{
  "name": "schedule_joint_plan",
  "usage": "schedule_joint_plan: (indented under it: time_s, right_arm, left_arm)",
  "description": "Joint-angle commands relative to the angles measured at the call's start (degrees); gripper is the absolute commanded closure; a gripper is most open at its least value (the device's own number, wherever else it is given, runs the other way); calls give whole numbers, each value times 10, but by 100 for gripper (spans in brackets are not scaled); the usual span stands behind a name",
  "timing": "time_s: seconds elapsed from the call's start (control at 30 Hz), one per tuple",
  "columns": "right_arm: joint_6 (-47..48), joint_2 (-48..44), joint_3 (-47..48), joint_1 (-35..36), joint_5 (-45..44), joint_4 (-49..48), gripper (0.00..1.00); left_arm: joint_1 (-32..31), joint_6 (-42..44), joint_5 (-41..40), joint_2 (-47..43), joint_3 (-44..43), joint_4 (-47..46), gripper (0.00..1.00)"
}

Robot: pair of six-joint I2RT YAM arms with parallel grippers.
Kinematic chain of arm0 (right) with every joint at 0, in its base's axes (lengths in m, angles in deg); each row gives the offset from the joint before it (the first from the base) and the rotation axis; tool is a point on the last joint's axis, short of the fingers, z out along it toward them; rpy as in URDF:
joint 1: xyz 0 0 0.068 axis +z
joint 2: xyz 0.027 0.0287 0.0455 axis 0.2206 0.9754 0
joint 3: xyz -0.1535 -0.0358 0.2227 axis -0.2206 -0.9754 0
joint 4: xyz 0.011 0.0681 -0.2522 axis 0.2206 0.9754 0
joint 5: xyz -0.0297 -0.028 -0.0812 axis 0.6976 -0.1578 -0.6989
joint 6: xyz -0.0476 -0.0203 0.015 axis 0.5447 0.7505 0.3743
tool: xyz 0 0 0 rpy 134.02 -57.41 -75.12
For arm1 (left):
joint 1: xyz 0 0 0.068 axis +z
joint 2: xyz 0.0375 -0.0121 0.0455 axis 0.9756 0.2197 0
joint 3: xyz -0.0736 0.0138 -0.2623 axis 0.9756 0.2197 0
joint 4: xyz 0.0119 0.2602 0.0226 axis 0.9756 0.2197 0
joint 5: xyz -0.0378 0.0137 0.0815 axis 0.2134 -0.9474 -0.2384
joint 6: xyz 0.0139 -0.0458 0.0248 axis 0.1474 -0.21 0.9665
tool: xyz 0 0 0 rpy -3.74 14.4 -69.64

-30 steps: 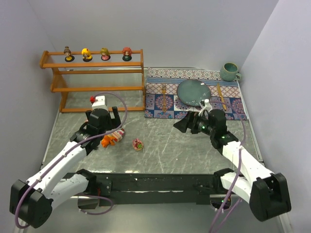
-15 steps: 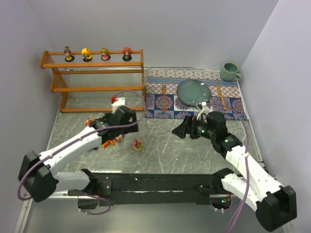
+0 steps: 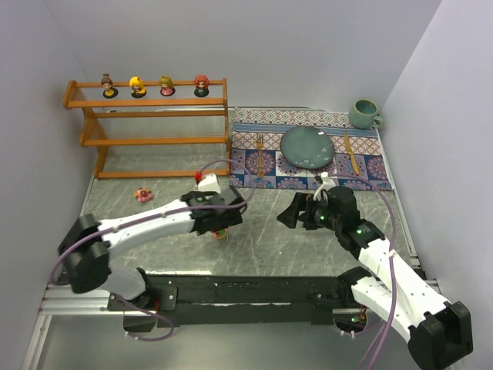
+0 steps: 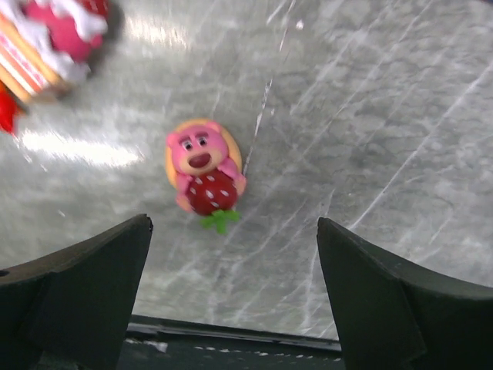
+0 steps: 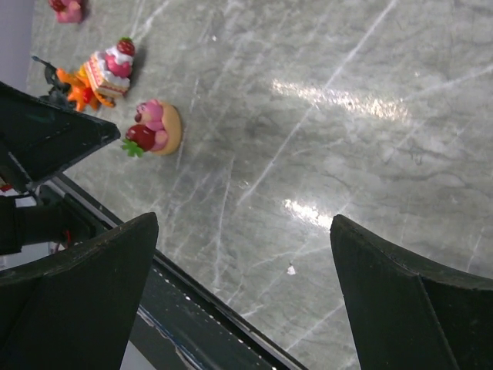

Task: Place and organize the plastic toys onto the shelf

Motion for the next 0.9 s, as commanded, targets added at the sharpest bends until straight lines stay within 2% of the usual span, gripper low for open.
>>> schedule_joint_plan:
  time_s: [0.0, 0.27, 0.43, 0.87]
  right_arm:
    - [10, -15, -5, 5, -1, 0, 0]
    - [31, -23, -20, 5, 17, 8, 0]
    - [35, -32, -30, 8, 21, 6, 0]
    - [42, -31, -38, 28, 8, 0, 0]
  left_arm:
    - [-27, -158, -46, 52, -45, 101, 10]
    - [-36, -230, -61, 86, -33, 90, 24]
    - [-36, -240, -75, 119, -45, 92, 33]
    - [-41, -240, -81, 129, -27, 58, 47]
